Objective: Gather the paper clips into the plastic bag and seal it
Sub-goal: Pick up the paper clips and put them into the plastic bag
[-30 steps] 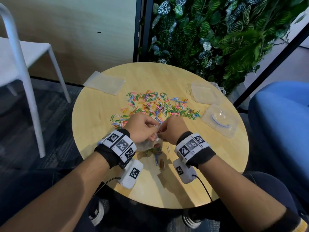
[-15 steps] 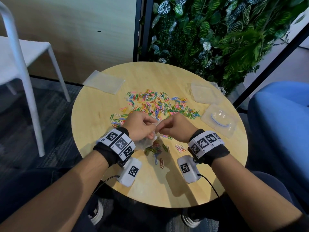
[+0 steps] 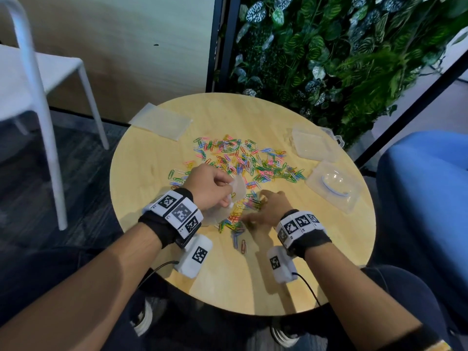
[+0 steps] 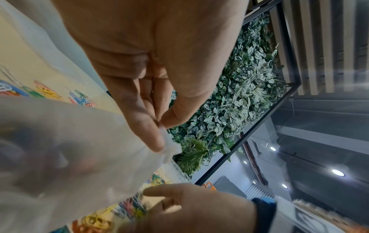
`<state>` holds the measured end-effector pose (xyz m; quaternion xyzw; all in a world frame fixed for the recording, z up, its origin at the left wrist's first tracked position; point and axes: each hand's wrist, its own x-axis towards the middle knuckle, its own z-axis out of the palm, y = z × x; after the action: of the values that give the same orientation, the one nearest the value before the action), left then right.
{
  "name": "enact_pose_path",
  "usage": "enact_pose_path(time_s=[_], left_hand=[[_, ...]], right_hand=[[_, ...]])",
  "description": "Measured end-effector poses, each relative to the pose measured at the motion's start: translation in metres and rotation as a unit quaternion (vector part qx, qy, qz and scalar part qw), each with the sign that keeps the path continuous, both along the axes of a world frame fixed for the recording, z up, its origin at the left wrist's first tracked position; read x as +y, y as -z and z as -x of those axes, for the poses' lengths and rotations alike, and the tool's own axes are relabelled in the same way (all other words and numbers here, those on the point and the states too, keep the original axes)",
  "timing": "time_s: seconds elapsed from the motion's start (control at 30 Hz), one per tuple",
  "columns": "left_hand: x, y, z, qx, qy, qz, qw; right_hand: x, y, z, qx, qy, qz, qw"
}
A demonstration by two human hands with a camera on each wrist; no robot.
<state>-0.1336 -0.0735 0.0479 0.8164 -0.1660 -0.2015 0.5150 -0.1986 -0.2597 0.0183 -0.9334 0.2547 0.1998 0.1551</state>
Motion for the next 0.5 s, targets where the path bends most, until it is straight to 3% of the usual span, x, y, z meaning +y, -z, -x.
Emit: enact_pose_path(time_s=[0.1,0.3,0.5], left_hand=[[0.002,0.000,0.001,0.002,-0.001,-0.003,1.000],[0.006,-0.001,0.001,0.007,-0.001,-0.001,1.000],[0.000,0.002,0.005,0.028,0.011,0.003,1.000]], right_hand=[[0.011,0.007,-0.012,-0.044,-0.034,-0.014,0.998],[0.027,0.009,-0.004,-0.106,-0.102,0.056,0.988],[0.007,-0.004,0.006,-0.107,-0.054,0.056,0.991]])
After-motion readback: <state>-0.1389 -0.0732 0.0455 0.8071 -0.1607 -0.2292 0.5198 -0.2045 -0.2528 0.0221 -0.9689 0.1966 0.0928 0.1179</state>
